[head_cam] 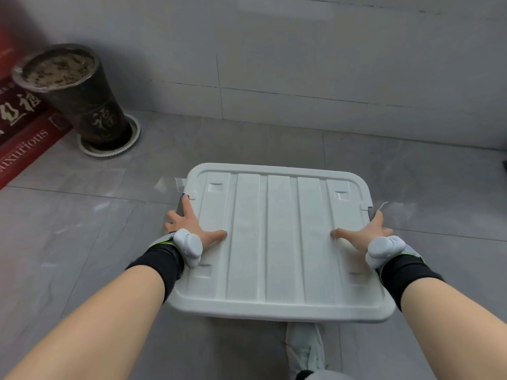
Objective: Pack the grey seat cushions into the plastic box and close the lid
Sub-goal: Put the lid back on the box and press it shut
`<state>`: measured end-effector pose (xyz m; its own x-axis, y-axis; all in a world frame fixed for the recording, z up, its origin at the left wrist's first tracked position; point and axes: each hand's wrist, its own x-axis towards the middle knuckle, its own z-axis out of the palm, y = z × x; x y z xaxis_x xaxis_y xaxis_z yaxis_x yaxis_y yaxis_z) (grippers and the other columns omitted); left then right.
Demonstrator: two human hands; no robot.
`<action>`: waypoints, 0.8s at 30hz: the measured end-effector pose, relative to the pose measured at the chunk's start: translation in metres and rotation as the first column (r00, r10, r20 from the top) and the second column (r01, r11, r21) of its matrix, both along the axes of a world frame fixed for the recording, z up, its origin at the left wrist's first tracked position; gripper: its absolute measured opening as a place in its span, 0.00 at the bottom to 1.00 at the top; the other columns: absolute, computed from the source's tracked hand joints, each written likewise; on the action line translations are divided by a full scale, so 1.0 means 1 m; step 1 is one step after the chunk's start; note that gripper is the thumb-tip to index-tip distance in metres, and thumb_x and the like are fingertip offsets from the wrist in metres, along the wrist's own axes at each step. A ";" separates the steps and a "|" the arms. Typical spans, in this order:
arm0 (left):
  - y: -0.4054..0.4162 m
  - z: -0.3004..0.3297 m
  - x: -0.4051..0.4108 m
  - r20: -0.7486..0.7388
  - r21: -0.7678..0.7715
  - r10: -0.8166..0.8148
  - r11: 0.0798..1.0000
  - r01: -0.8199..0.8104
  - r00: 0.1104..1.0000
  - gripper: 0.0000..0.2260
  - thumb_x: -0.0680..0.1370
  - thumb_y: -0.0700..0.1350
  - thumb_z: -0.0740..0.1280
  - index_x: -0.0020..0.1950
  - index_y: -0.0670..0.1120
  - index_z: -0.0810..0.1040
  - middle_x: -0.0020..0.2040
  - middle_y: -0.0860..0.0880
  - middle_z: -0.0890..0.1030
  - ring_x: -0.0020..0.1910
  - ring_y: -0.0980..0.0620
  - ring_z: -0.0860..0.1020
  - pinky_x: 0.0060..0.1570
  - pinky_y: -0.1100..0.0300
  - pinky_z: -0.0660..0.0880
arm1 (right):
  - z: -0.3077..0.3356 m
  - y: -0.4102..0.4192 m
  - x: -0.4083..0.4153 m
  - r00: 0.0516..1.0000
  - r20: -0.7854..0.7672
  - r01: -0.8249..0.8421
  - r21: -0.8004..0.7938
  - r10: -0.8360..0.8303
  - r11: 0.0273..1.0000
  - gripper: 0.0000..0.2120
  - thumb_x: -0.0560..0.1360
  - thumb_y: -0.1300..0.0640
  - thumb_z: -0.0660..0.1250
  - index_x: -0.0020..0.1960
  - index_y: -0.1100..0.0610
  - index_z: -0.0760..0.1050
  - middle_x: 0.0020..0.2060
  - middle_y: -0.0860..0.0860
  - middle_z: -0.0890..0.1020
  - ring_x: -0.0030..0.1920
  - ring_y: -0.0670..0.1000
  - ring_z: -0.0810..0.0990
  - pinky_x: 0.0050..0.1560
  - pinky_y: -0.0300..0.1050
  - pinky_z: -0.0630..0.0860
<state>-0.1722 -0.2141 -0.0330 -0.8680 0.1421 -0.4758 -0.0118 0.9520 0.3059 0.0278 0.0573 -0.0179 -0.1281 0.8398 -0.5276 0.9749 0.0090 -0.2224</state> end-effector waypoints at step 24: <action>0.149 0.171 -0.107 0.029 0.068 0.026 0.997 -0.028 0.999 0.57 0.59 0.59 0.77 0.76 0.57 0.42 0.70 0.39 0.59 0.68 0.36 0.64 0.68 0.48 0.64 | 0.176 0.146 -0.107 0.997 -0.037 0.061 -0.036 -0.063 0.997 0.60 0.58 0.44 0.79 0.76 0.51 0.44 0.67 0.63 0.62 0.66 0.65 0.66 0.68 0.56 0.64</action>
<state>-0.2787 -0.0650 0.1384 -0.8585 0.1514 -0.4900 -0.0470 0.9282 0.3691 -0.0789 0.2037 0.1583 -0.0967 0.8282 -0.5521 0.9642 -0.0596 -0.2582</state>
